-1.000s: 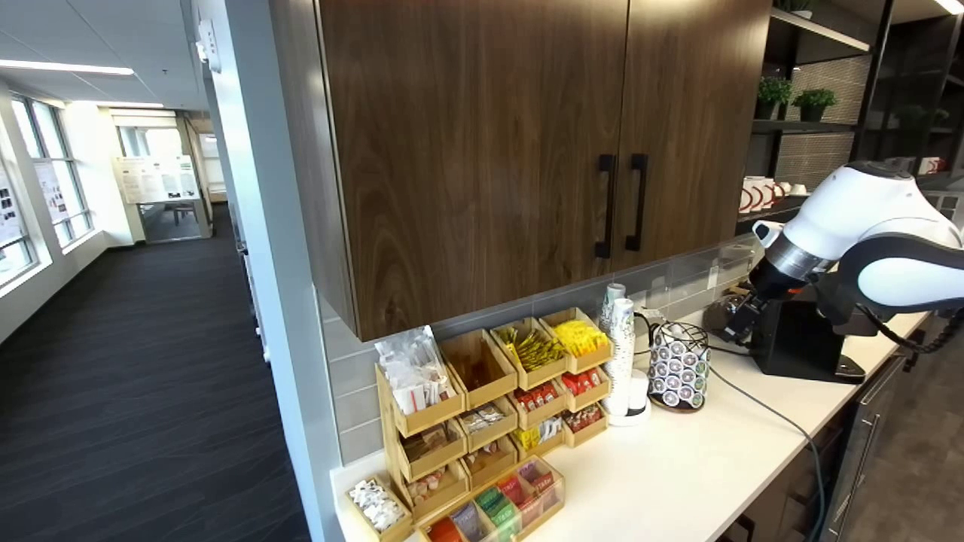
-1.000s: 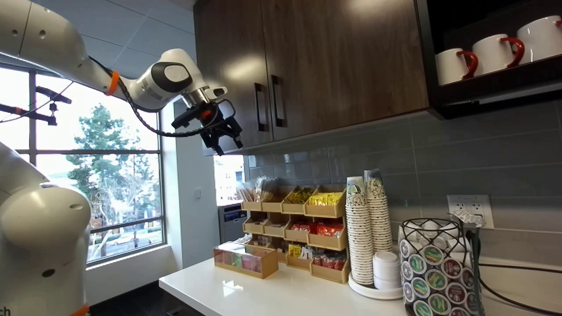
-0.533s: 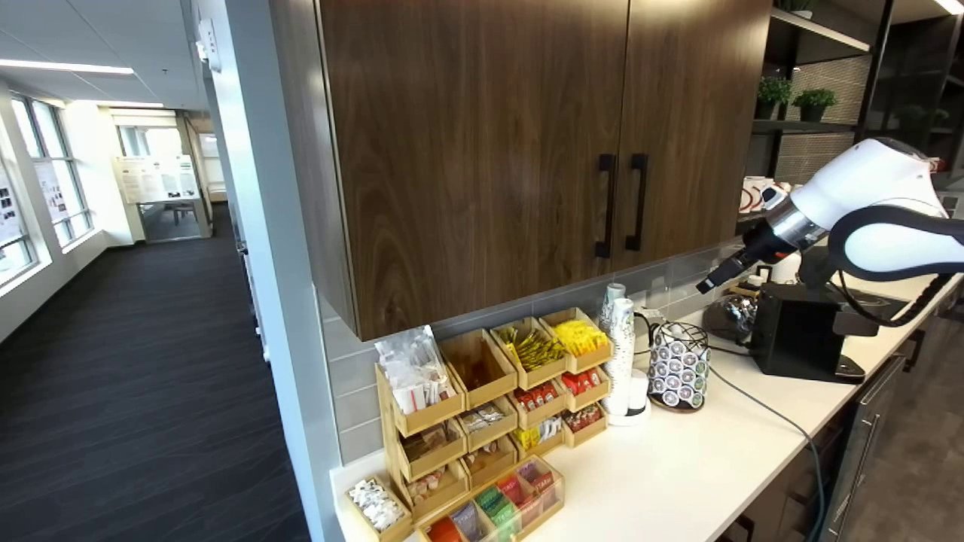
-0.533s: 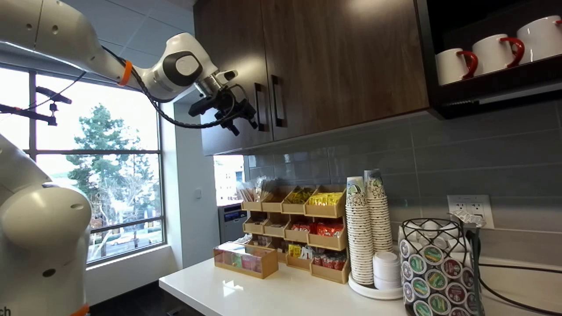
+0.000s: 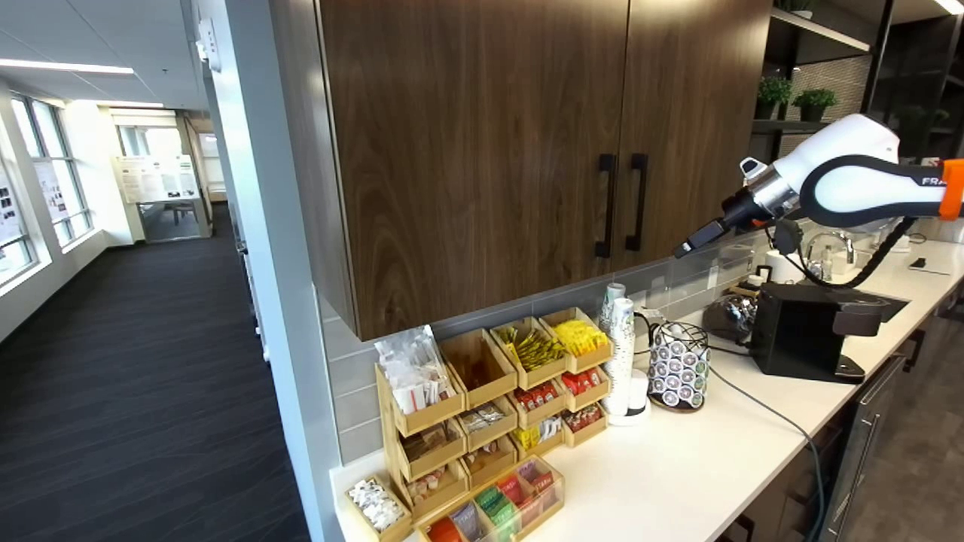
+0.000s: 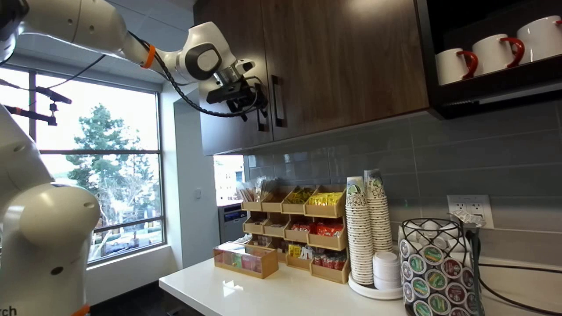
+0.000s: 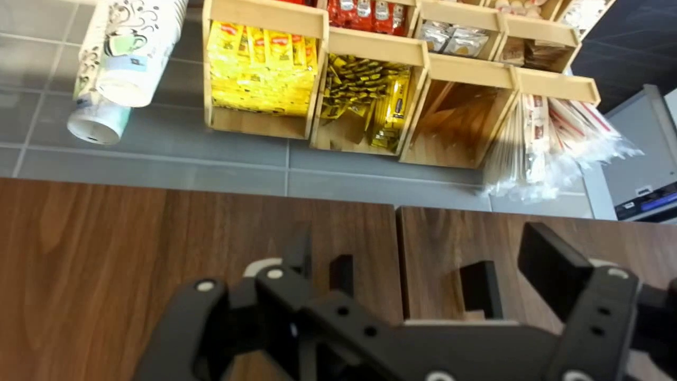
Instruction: Open the door to the cupboard
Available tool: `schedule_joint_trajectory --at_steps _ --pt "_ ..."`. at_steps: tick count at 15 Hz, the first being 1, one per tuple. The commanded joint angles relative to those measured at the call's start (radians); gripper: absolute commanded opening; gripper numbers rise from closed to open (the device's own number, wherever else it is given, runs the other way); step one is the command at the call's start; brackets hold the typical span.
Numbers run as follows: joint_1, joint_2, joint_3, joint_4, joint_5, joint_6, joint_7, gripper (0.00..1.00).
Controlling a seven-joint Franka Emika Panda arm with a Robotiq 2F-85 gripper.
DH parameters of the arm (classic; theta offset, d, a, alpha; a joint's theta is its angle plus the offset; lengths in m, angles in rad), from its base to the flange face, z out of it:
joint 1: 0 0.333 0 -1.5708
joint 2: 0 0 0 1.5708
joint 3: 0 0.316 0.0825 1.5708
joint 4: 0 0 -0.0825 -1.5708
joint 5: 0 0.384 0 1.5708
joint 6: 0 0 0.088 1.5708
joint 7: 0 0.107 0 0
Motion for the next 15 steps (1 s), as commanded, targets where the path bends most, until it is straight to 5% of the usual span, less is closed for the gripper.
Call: schedule_joint_trajectory --at_steps 1,5,7,15 --pt "0.078 0.062 -0.067 0.079 0.136 -0.019 -0.128 1.0" --pt "0.128 0.101 -0.106 0.123 0.278 -0.012 -0.253 1.0" --pt "0.074 0.085 -0.062 0.101 0.239 -0.005 -0.211 1.0" --pt "0.082 0.12 -0.08 0.115 0.272 0.063 -0.279 1.0"
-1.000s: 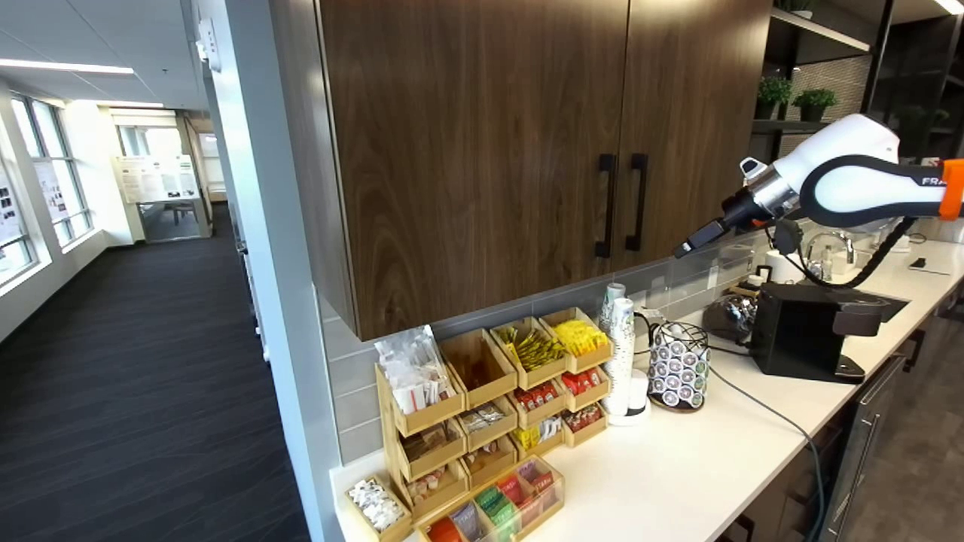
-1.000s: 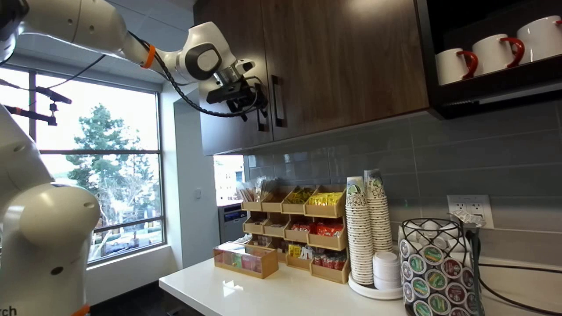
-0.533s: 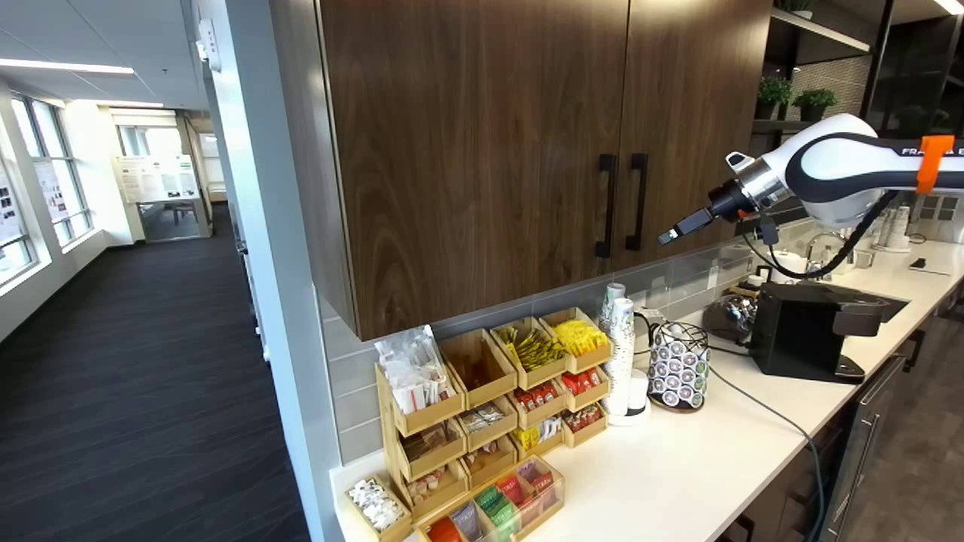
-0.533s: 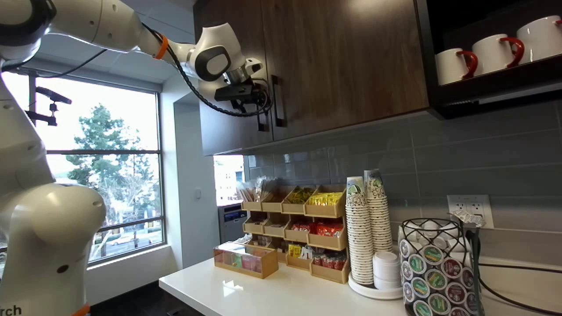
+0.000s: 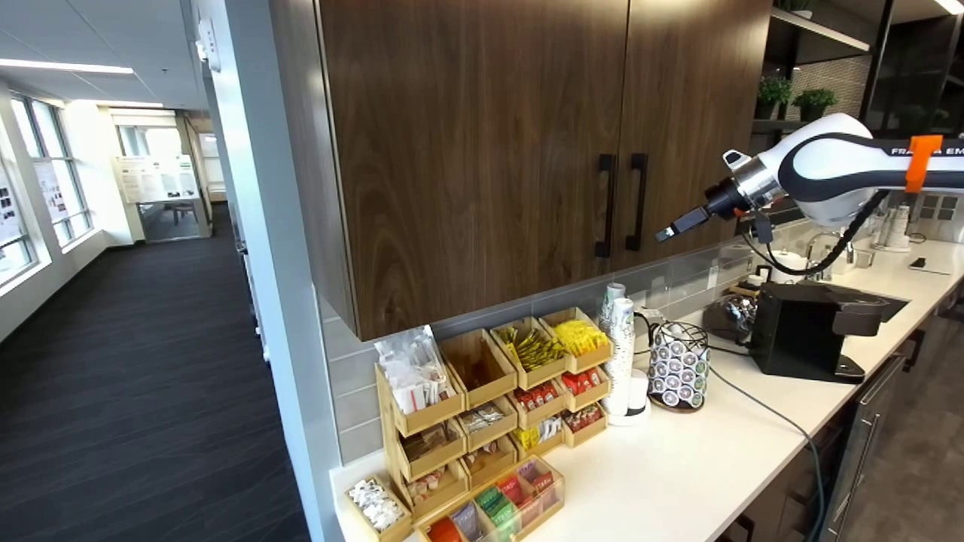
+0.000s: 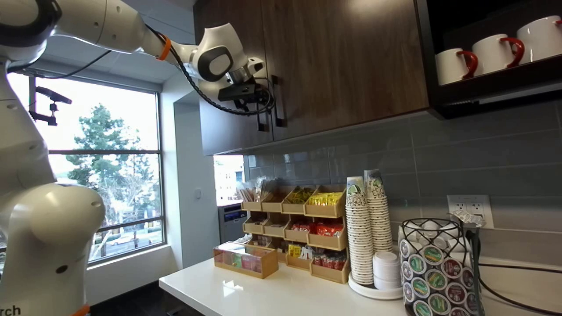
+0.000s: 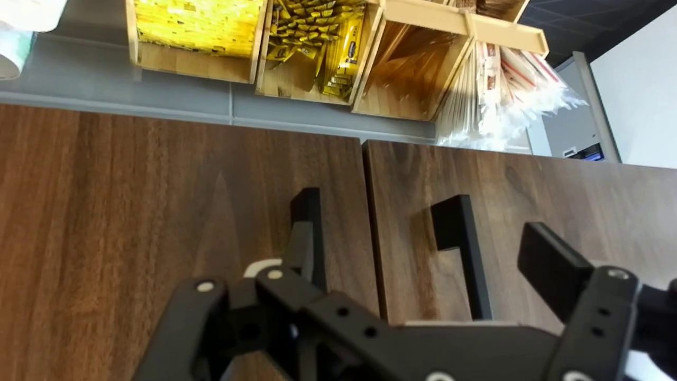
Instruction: Open the door to the cupboard
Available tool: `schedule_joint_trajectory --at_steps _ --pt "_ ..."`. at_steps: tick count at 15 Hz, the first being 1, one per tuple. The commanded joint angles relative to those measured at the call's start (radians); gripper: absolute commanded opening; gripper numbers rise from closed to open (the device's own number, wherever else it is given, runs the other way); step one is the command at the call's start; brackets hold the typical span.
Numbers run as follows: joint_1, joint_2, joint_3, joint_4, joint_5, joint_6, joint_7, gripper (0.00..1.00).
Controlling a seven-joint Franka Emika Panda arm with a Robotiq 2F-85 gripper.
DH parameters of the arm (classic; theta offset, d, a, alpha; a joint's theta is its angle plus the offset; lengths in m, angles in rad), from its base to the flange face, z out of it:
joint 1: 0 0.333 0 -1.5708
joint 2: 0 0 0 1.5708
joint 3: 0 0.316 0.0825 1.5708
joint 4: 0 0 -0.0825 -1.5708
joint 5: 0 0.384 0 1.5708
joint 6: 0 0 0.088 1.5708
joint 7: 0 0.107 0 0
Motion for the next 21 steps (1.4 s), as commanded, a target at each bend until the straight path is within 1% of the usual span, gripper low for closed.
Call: schedule_joint_trajectory --at_steps 1,5,7,15,17,21 --pt "0.018 0.02 -0.021 0.003 0.068 0.052 -0.087 1.0" --pt "0.047 0.049 -0.053 0.026 0.181 0.032 -0.193 1.0" --pt "0.047 0.067 -0.058 0.041 0.231 0.03 -0.244 1.0" --pt "0.003 0.135 -0.029 0.107 0.428 0.017 -0.427 1.0" --pt "-0.013 0.153 -0.021 0.124 0.464 0.013 -0.458 1.0" --pt "-0.051 0.179 0.001 0.148 0.502 0.009 -0.5 1.0"
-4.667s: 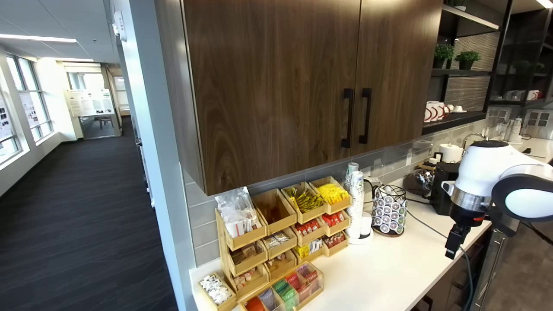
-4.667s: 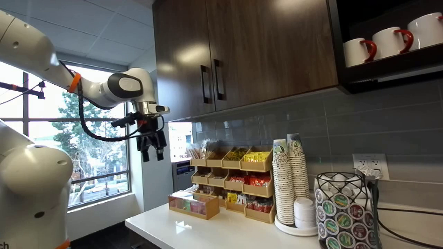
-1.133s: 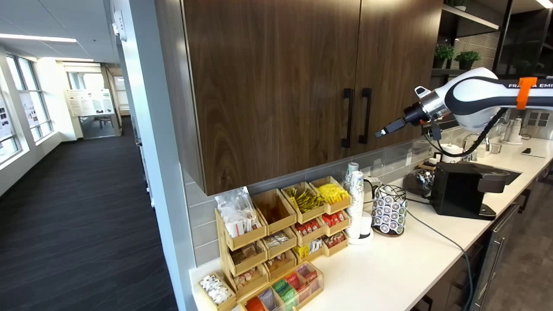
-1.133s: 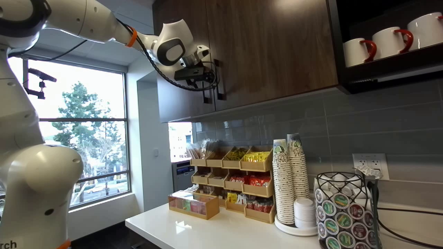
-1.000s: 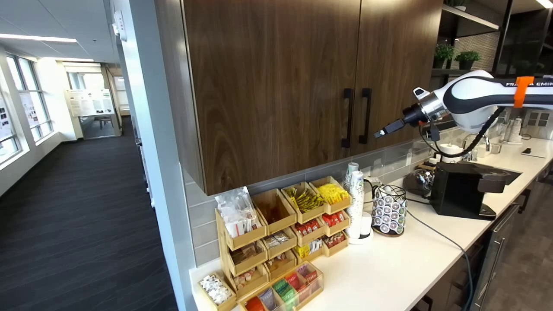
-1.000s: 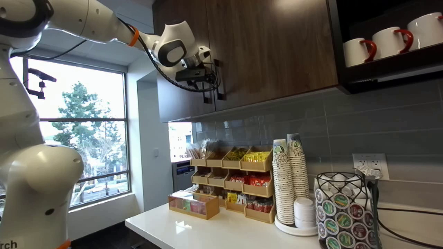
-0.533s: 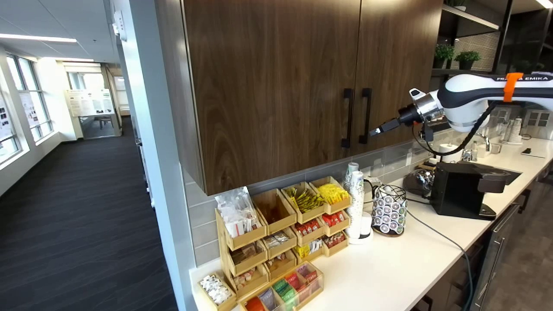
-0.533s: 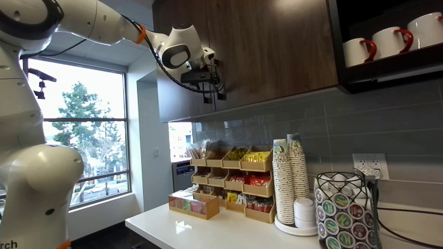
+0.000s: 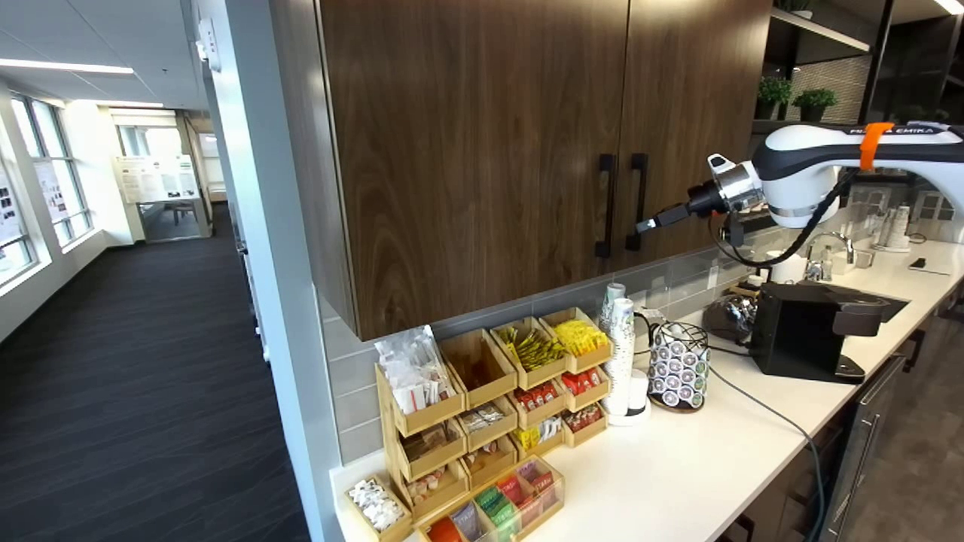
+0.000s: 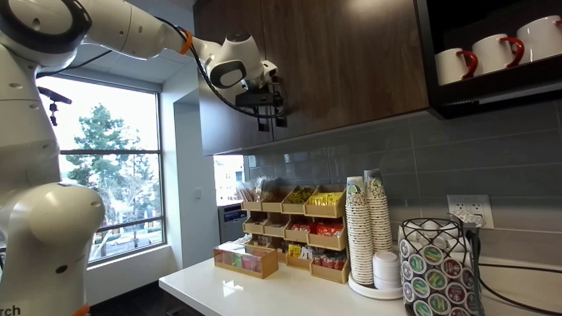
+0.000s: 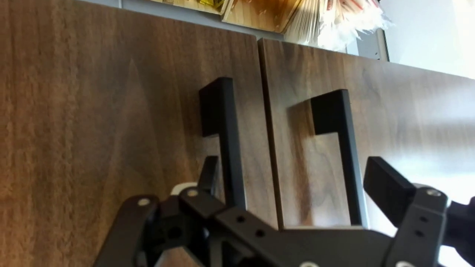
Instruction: Open the door to the cupboard
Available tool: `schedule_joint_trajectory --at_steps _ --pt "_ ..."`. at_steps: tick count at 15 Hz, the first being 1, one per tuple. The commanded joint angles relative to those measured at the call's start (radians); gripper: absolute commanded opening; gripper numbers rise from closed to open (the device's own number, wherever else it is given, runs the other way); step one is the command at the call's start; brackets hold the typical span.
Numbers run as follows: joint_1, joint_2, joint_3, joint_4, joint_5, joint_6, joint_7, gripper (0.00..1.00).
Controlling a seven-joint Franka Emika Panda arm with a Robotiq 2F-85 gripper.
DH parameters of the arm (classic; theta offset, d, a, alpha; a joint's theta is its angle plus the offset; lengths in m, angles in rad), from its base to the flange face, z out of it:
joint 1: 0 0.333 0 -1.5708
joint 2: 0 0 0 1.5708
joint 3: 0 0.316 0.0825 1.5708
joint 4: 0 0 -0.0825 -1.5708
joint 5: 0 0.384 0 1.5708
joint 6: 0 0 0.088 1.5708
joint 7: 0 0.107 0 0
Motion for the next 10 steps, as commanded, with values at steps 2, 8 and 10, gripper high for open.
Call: schedule_joint_trajectory --at_steps 2,8,10 --pt "-0.057 0.049 0.039 0.052 0.076 -0.027 -0.07 1.0" --pt "-0.1 0.062 0.058 0.079 0.137 -0.127 -0.081 0.74" --pt "-0.121 0.065 0.064 0.086 0.143 -0.154 -0.081 0.7"
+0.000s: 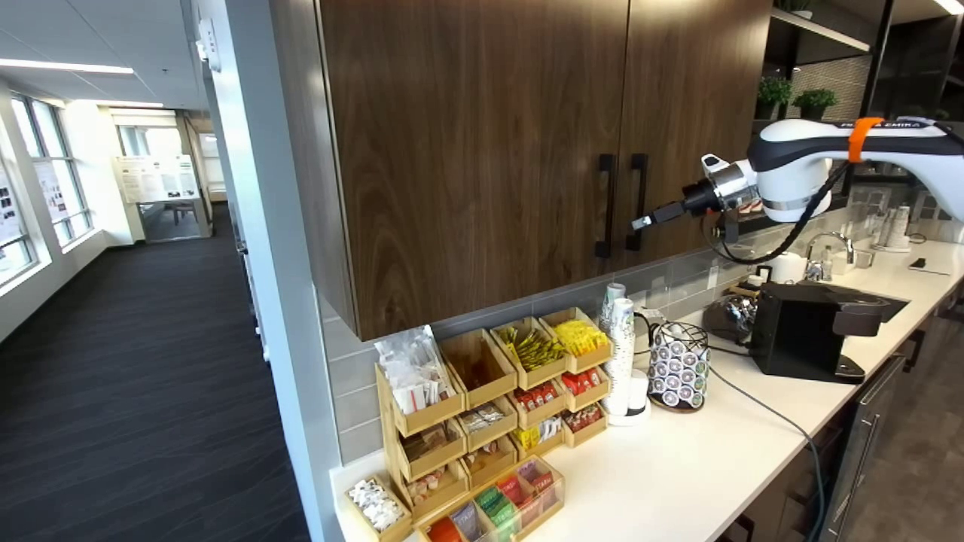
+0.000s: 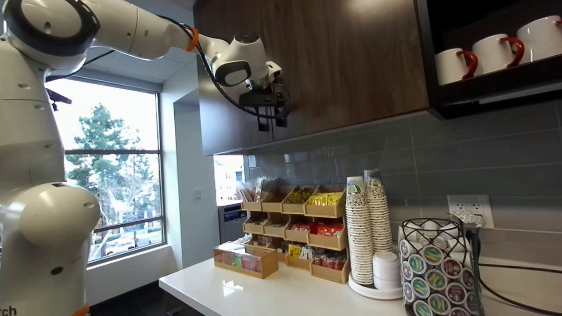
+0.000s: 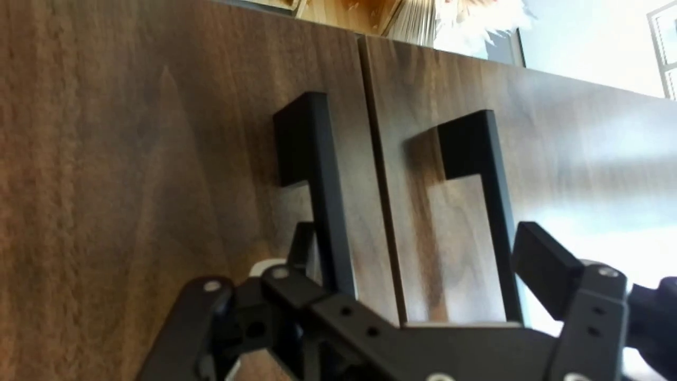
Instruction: Open the door to the cupboard
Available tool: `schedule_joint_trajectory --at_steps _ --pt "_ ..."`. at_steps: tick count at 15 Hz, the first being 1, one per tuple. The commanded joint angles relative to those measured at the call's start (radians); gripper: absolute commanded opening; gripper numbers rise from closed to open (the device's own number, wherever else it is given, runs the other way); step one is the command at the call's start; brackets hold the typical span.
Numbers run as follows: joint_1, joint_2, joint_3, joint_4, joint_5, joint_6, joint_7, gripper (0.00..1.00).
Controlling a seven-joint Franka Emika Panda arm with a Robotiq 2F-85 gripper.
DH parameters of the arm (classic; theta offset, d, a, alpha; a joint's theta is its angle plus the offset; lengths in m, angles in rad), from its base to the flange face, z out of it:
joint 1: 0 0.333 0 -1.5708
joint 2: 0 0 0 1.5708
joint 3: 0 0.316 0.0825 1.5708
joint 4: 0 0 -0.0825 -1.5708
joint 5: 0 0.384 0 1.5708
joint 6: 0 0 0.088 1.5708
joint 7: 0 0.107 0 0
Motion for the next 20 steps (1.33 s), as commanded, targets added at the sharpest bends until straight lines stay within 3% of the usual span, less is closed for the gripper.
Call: schedule_joint_trajectory --at_steps 1,9,14,20 --pt "-0.051 0.016 0.021 0.026 0.049 -0.069 -0.033 0.63" --pt "-0.1 0.032 0.03 0.033 0.107 -0.1 -0.06 0.01" --pt "-0.117 0.036 0.043 0.035 0.11 -0.103 -0.079 0.05" --pt "-0.168 -0.028 0.067 -0.001 -0.019 -0.087 -0.008 0.05"
